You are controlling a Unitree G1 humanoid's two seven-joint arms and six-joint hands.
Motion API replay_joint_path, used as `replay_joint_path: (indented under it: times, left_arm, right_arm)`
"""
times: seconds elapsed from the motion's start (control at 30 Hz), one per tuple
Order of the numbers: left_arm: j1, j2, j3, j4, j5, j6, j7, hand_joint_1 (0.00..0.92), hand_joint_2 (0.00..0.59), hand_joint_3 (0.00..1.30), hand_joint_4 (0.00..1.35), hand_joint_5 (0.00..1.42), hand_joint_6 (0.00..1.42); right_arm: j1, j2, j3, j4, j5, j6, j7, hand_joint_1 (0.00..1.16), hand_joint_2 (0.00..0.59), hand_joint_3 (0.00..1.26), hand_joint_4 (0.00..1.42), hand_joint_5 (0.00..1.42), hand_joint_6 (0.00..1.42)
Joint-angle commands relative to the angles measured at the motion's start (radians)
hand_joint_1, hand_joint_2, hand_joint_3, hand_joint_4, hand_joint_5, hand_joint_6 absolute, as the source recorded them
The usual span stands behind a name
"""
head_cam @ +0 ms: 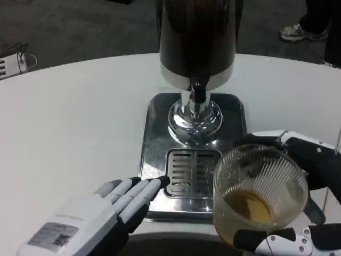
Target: Grasp the cup under the faucet to collect the drink, then remove the cup.
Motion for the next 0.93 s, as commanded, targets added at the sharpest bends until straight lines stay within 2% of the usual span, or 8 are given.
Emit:
replay_joint_path:
  times: [0.03,0.93]
  left_arm:
    - [0.010,0.009,0.007,0.008,-0.007,0.008,-0.017,0.000,0.065,0.00,0.00,0.00,0.00]
    - [0.021,0.008,0.022,0.005,-0.016,0.014,-0.016,0.000,0.070,0.00,0.00,0.00,0.00]
  right_arm:
    - [-0.010,0.005,-0.003,-0.004,0.004,-0.016,-0.012,0.91,0.236,1.09,1.32,1.42,1.42]
    - [-0.006,0.015,0.008,-0.015,-0.006,-0.010,-0.014,0.91,0.236,1.10,1.32,1.42,1.42]
